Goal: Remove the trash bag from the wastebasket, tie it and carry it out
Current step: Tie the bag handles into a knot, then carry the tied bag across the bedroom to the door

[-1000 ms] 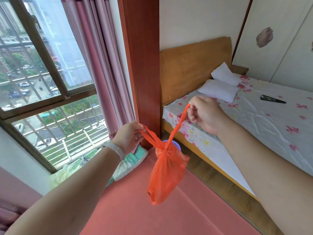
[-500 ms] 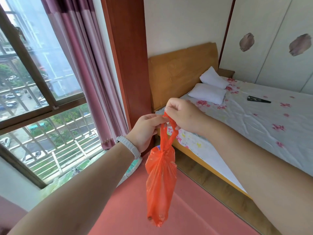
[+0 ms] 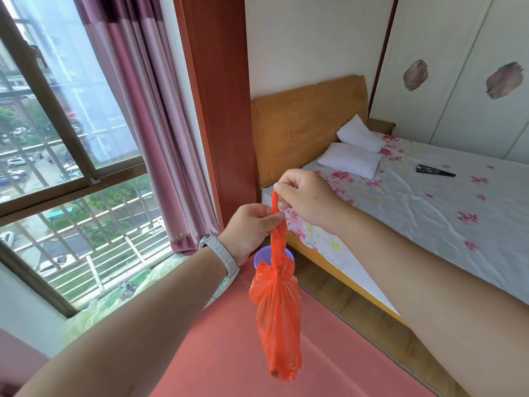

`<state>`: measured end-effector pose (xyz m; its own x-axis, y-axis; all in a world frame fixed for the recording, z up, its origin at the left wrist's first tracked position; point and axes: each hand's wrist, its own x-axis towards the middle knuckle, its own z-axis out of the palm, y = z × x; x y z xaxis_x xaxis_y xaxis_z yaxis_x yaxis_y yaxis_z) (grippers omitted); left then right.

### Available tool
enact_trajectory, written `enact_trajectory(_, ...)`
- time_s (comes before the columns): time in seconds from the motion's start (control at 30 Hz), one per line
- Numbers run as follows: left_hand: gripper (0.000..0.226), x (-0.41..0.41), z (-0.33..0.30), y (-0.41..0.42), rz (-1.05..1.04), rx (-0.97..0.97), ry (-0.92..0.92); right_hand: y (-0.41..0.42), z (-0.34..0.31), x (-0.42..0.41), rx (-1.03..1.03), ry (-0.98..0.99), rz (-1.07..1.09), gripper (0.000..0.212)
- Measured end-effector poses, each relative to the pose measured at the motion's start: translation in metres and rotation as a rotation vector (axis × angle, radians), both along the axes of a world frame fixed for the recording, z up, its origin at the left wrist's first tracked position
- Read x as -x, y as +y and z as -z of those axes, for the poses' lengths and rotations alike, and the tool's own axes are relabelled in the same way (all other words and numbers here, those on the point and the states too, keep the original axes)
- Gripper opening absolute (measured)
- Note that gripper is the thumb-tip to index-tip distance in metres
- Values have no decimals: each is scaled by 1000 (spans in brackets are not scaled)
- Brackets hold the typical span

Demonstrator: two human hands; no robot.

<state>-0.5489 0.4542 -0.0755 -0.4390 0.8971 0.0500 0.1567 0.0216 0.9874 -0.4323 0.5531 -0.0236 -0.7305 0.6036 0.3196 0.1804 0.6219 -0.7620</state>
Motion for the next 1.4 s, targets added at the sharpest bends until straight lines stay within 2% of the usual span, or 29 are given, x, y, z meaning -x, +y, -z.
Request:
enact_trajectory(0.13, 32, -2, -6, -4, -24, -22, 17, 2, 7, -4, 78, 30, 56, 24)
enact_trajectory(0.3, 39, -3, -10, -4, -34, -47, -24, 7, 46, -20, 262, -88, -56, 26)
enact_trajectory(0.43, 35, -5, -11, -6, -57, -44, -19, 7, 82, -29, 368, -176, -102, 13)
enact_trajectory(0.57, 40, -10, -15, -6, -87, -56, -71, -7, 99, -23, 280, -155, -111, 3)
enact_trajectory(0.67, 38, -12, -19, -7, -99, -49, -142, -15, 101, -15, 203, -110, -43, 13)
enact_trajectory(0.83, 24, 4, -25, -19, -203, -1, -130, -23, 100, -17, 256, -49, -72, 15)
enact_trajectory(0.97, 22, 17, -25, -28, -233, 26, -131, -29, 98, -22, 311, -9, -73, 24)
enact_trajectory(1.17, 27, 20, -22, -32, -121, 12, -226, -36, 101, -38, 723, 221, 201, 19)
enact_trajectory(1.4, 19, -28, 15, -13, 170, 63, -293, -60, 124, -79, 659, 104, 485, 21)
